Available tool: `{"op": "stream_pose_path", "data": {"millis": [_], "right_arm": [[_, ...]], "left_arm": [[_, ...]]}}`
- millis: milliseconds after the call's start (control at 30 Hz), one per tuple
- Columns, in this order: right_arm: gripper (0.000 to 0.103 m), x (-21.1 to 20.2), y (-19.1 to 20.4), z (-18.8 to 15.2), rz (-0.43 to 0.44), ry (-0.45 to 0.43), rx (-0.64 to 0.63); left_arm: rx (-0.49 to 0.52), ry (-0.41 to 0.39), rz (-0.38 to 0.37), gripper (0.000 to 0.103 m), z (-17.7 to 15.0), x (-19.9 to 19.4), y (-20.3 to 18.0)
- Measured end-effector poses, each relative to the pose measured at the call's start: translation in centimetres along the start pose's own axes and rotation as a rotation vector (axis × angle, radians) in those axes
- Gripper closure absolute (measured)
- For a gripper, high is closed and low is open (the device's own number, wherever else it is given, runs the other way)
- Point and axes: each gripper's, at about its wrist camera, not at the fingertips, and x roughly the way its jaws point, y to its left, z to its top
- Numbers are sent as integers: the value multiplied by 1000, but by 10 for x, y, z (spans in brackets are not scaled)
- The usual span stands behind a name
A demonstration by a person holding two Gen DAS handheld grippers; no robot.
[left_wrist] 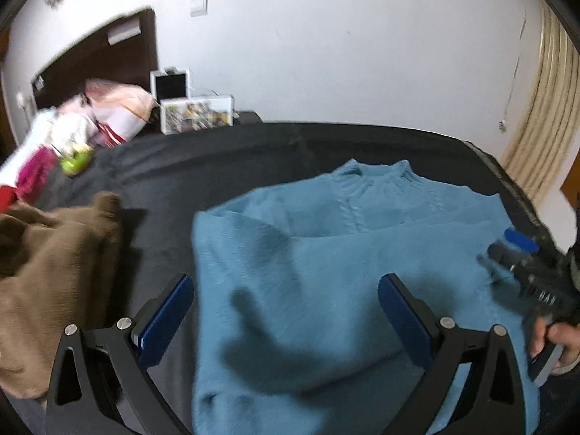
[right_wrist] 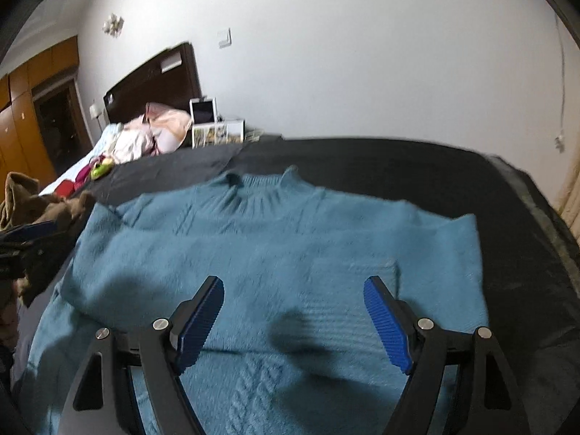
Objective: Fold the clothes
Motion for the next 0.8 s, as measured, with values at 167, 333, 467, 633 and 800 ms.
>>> {"op": "stream_pose_path", "data": {"millis": [167,333,467,633,800], "right_arm": [[20,21,3,-9,-31,131,-26],[19,24,5,-10,-43,134,-49],[18,26,8,-10,-48,136,-57],[18,24,7,-9,-50,136,-57],[18,24,7,-10,-52,133,-54]], "left_arm": [[-73,66,-50,1,8,32,10],[-115,137,54,1,6,66,28],[-149,135,63,1,1,69,39],[-230,91,4,1,3,47,50],[-271,2,-138,1,14,14,45]]}}
